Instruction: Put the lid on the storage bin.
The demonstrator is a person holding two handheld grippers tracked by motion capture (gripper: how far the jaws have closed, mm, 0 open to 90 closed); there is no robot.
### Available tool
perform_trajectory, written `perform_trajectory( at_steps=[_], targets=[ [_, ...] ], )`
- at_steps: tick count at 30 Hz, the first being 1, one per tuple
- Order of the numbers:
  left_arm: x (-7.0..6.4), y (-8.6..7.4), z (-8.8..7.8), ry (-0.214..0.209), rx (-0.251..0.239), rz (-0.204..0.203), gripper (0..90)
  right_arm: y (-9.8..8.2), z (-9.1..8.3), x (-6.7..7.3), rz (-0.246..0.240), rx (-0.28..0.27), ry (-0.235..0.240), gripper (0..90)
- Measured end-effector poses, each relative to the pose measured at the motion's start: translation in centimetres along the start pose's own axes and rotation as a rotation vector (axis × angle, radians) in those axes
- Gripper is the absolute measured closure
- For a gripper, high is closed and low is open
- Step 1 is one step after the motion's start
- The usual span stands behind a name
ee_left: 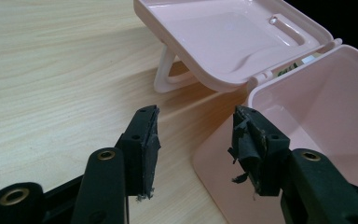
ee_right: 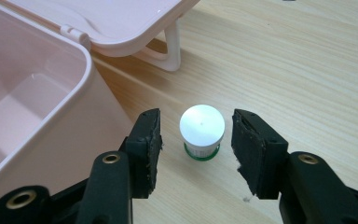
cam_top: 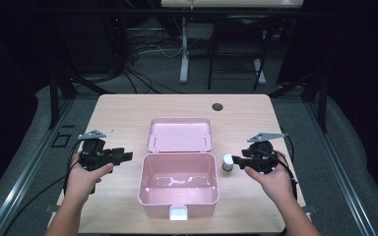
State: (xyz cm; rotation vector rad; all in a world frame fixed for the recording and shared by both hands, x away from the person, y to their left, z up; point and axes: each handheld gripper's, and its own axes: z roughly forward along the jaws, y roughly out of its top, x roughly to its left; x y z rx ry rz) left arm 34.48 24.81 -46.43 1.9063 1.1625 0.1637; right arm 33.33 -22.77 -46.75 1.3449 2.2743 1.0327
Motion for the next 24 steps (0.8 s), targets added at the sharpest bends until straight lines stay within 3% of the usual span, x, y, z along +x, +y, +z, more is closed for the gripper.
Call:
perform_trajectory(
  at_steps=[5,9,13,16,20,24],
  targets=[
    [-0.1,0.0,0.0,0.000,0.017,0.008,53.0,1.2,0.5,-0.2,-0.024,0.051,-0.010,50.2],
    [-0.4,0.1,-0.1,0.006,0.006,0.030,54.7,2.1,1.1,0.0,-0.057,0.124,-0.038,47.8],
    [-0.2,0.1,-0.2,0.031,0.016,0.037,52.0,2.8,1.6,0.0,-0.088,0.158,-0.062,44.4],
    [0.0,0.1,-0.1,0.020,0.030,0.042,50.7,3.4,2.0,0.0,-0.116,0.215,-0.073,40.8],
    [-0.1,0.1,0.1,0.038,0.045,0.061,48.2,4.0,2.8,0.0,-0.140,0.282,-0.079,39.8],
    [-0.2,0.1,0.3,0.044,0.048,0.066,47.7,4.6,3.8,0.0,-0.139,0.367,-0.071,39.5]
  ],
)
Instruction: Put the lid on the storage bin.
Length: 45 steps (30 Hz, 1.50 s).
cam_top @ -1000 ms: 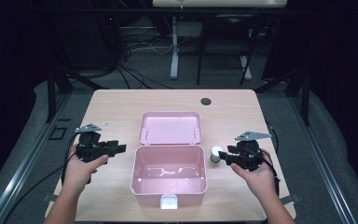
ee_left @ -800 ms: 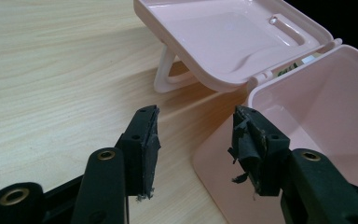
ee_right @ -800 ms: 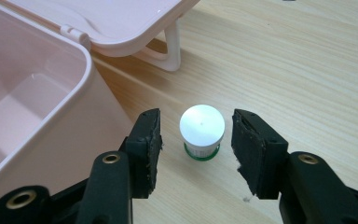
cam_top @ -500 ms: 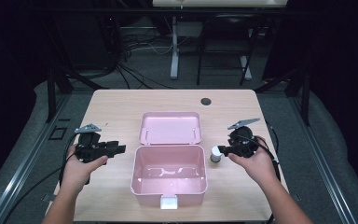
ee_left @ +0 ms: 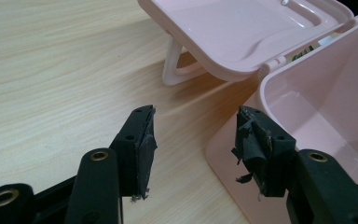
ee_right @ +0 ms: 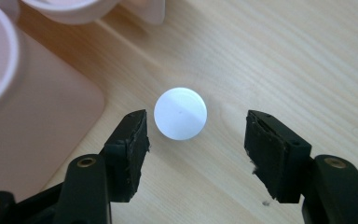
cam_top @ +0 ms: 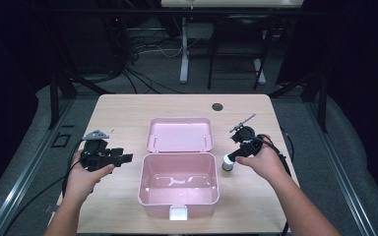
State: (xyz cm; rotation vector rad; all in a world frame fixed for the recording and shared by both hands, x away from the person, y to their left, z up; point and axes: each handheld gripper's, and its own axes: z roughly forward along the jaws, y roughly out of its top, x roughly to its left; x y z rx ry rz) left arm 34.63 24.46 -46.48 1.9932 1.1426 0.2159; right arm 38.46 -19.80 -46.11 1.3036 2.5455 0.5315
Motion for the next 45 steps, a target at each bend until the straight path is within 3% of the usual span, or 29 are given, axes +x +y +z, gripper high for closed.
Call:
perform_trajectory(
  at_steps=[6,9,15,31,35,37,38,40,45],
  targets=[
    [-0.1,0.1,0.1,-0.003,-0.007,-0.008,47.4,1.3,1.0,0.2,-0.029,0.111,-0.008,39.5],
    [-0.1,0.2,0.2,0.006,0.016,-0.024,49.0,1.7,1.3,0.4,-0.028,0.127,-0.006,39.6],
    [-0.2,0.4,0.1,0.000,0.009,-0.022,49.3,2.0,2.1,0.1,-0.011,0.176,-0.013,40.6],
    [-0.2,0.6,-0.4,-0.002,-0.009,-0.024,49.3,2.2,4.5,0.6,-0.005,0.229,-0.003,41.7],
    [0.0,0.6,-0.5,0.000,-0.008,-0.028,49.4,2.3,5.0,0.6,-0.001,0.216,-0.003,41.7],
    [0.0,0.6,-0.5,0.002,-0.009,-0.030,49.3,2.4,5.1,0.7,-0.001,0.240,0.002,41.7],
    [0.1,0.6,-0.5,0.002,-0.010,-0.028,49.3,2.3,5.5,0.7,0.000,0.216,0.002,41.8],
    [0.1,0.6,-0.4,0.001,-0.009,-0.031,49.3,2.5,5.6,0.7,-0.007,0.255,0.002,43.3],
    [0.1,0.6,-0.4,0.001,-0.007,-0.029,49.3,2.6,6.1,0.8,0.008,0.253,0.008,46.6]
  ],
)
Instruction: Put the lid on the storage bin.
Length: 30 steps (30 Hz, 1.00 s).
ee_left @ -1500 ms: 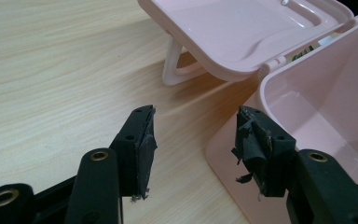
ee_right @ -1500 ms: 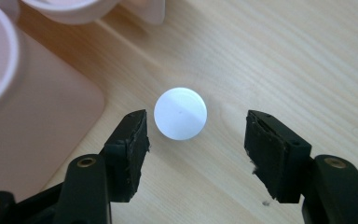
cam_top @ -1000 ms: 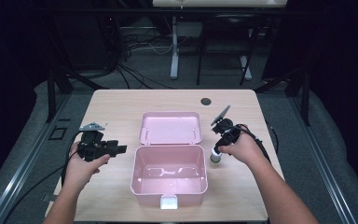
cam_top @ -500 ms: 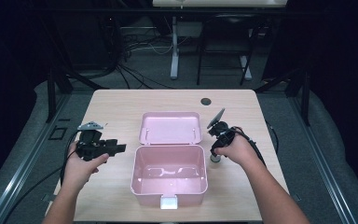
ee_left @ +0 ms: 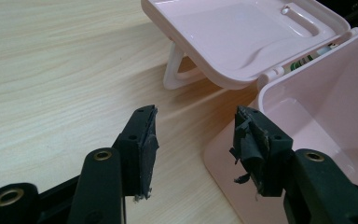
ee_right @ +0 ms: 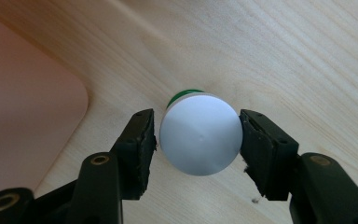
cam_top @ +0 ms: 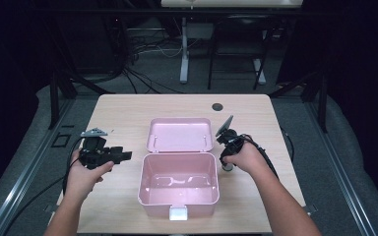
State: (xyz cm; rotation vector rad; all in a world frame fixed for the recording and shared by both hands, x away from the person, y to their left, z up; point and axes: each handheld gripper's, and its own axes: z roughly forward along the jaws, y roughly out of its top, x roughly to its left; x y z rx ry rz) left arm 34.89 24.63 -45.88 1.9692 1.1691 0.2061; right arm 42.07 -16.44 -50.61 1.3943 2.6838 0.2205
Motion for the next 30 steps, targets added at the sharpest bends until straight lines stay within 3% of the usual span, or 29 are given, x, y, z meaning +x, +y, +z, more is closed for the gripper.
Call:
perform_trajectory(
  at_steps=[18,30],
  targets=[
    [0.15,-0.02,-0.10,-0.001,0.001,-0.009,49.3,0.33,0.60,-0.02,0.003,0.033,-0.008,49.9],
    [0.18,-0.02,-0.11,-0.001,0.001,-0.012,49.3,0.11,-0.23,-0.03,0.005,0.029,-0.001,50.3]
  ],
)
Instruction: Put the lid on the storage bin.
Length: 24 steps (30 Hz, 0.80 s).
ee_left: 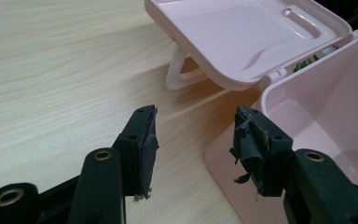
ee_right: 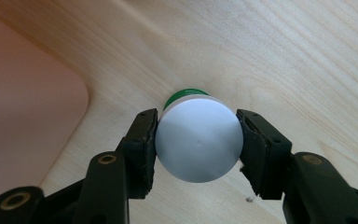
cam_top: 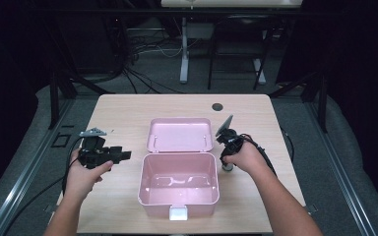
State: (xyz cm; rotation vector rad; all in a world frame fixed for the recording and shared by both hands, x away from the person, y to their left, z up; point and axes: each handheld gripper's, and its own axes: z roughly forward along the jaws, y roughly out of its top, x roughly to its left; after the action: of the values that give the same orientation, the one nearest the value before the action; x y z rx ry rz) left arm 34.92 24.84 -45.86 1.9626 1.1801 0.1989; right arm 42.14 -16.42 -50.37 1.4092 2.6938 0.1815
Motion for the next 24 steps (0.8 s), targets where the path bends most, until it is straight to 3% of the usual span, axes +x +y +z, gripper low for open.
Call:
perform_trajectory(
  at_steps=[2,3,6,24],
  targets=[
    [0.0,0.0,0.0,-0.001,0.000,0.000,49.3,-0.1,-0.3,0.1,-0.002,-0.011,0.000,50.2],
    [0.0,0.0,0.0,-0.001,0.000,0.001,49.3,-0.1,-0.7,0.1,-0.011,0.010,-0.009,50.3],
    [0.0,0.0,0.0,0.000,-0.001,0.004,49.3,-0.3,-1.3,0.3,-0.020,-0.019,-0.005,50.3],
    [0.0,0.0,-0.1,0.000,-0.004,-0.001,49.3,-1.0,-5.3,1.5,-0.080,0.009,-0.002,50.3]
  ],
)
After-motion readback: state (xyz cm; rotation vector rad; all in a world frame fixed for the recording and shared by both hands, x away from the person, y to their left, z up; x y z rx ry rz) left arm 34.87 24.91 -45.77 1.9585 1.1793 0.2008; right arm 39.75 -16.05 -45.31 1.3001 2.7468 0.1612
